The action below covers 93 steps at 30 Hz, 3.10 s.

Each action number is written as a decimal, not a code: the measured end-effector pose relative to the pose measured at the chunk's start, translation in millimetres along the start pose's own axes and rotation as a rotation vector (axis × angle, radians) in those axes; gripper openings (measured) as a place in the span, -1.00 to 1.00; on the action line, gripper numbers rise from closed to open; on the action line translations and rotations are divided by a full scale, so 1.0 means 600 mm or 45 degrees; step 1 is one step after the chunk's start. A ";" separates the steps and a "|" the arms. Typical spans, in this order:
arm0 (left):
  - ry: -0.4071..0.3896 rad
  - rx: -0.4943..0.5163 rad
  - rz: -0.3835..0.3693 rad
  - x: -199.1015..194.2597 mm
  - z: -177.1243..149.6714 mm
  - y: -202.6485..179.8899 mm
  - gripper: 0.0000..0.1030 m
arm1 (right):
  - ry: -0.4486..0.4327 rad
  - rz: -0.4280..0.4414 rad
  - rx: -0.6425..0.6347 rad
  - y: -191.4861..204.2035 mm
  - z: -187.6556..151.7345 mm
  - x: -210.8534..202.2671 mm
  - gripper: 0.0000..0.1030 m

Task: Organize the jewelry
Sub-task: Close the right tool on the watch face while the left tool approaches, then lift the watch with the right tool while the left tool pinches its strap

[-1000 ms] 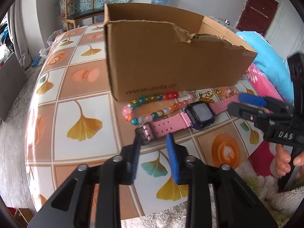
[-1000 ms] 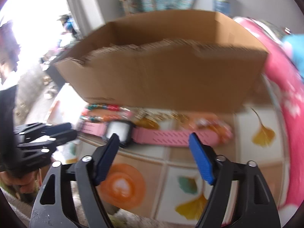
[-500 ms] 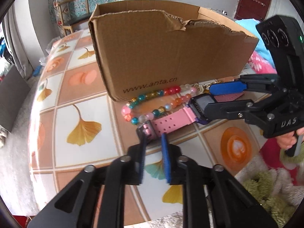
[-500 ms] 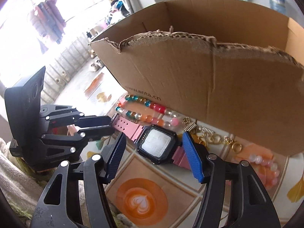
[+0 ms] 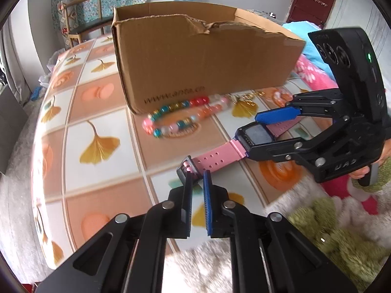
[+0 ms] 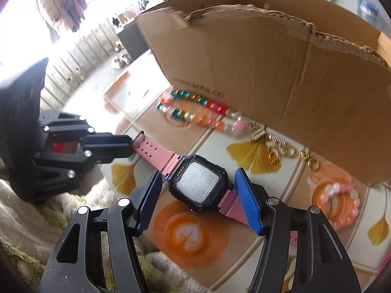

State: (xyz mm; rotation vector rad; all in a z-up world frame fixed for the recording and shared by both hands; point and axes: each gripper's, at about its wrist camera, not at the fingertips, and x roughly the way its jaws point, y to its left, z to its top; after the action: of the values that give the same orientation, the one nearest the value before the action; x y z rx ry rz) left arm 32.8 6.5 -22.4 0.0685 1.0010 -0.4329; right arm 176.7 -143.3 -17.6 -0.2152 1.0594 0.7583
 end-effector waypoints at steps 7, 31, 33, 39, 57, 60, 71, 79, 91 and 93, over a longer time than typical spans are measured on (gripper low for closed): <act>-0.045 -0.048 -0.030 -0.023 0.003 0.005 -0.87 | 0.003 -0.231 -0.332 0.074 -0.009 0.021 0.13; -0.111 0.261 0.131 -0.016 0.003 -0.048 -0.20 | 0.288 0.172 -0.232 -0.047 0.074 0.023 -0.06; -0.113 0.338 0.175 -0.007 0.001 -0.062 -0.19 | 0.316 0.195 -0.225 -0.053 0.081 0.024 -0.06; -0.092 0.535 0.334 0.025 -0.002 -0.089 -0.19 | 0.397 0.259 -0.214 -0.065 0.114 0.040 -0.06; -0.008 0.115 0.040 0.025 0.036 -0.019 -0.94 | 0.322 0.284 -0.170 -0.095 0.116 0.033 0.07; 0.005 -0.025 -0.060 0.020 0.047 0.012 -0.94 | 0.280 0.198 -0.246 -0.080 0.098 0.033 0.09; 0.034 -0.117 -0.066 0.024 0.047 0.047 -0.94 | 0.214 -0.082 -0.319 -0.059 0.080 0.011 -0.48; 0.051 -0.143 -0.071 0.026 0.040 0.067 -0.91 | 0.170 -0.254 -0.240 -0.098 0.054 -0.009 -0.79; -0.100 0.057 0.105 -0.031 0.026 0.012 -0.91 | -0.007 -0.492 -0.236 -0.049 0.018 -0.069 -0.98; -0.165 0.071 0.127 -0.062 0.030 0.004 -0.90 | -0.066 -0.525 -0.230 -0.035 0.023 -0.101 -0.98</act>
State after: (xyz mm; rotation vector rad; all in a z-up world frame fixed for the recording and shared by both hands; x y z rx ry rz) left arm 30.7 16.5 17.9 0.1386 0.8543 -0.3694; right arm 184.1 -179.5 36.5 -0.5480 0.8589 0.4818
